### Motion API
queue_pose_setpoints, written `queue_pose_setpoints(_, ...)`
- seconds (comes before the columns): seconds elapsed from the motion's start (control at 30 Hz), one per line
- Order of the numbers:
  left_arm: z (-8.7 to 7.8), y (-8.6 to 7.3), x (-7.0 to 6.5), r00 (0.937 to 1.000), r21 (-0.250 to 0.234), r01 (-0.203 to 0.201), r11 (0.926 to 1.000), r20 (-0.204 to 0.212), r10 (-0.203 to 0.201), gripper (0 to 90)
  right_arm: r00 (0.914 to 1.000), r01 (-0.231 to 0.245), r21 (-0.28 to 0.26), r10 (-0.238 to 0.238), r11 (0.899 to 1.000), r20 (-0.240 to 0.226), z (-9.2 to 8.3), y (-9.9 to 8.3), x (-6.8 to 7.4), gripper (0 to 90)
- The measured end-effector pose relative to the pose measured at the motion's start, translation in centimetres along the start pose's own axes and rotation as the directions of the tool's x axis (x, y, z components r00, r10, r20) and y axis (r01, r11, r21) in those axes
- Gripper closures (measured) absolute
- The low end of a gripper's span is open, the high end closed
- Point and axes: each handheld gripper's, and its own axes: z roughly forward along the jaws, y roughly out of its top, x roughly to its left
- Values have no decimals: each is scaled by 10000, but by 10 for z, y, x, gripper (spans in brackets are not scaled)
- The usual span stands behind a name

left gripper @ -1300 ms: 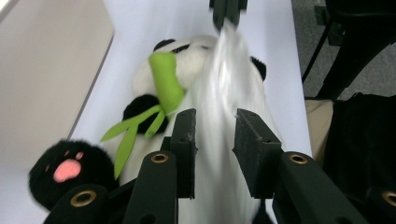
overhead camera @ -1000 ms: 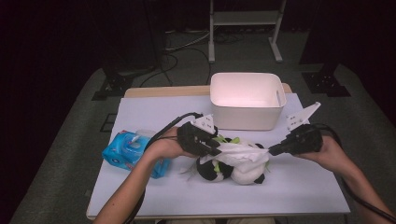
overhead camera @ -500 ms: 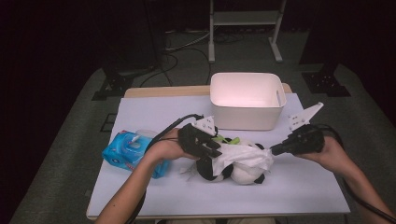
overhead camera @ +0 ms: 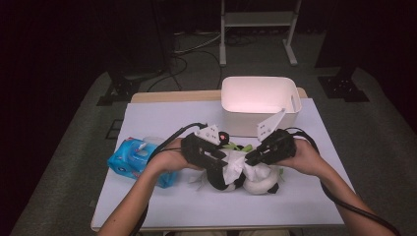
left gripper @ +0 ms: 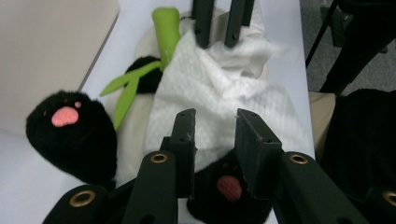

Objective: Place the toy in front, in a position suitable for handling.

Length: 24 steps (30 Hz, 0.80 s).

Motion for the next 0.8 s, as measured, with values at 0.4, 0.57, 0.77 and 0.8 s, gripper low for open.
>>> queue_pose_setpoints(0.4, 9, -14, -3, 9998, 116, 88, 9999, 154, -90, 669, 9980, 500, 57, -502, 9987, 376, 30, 12, 3, 673)
queue_pose_setpoints(0.57, 7, -12, -3, 9999, 54, 58, 10000, 112, -59, 639, 9970, 450, 321, -469, 9985, 623, 34, 5, 4, 800)
queue_pose_setpoints(0.77, 5, -11, -3, 9998, 74, 141, 9999, 169, -142, 633, 9978, 414, 362, -432, 9985, 502, 28, 0, 7, 853)
queue_pose_setpoints(0.8, 5, -11, -3, 9997, 54, 140, 9999, 175, -141, 633, 9978, 414, 362, -432, 9985, 502, 28, 0, 7, 853)
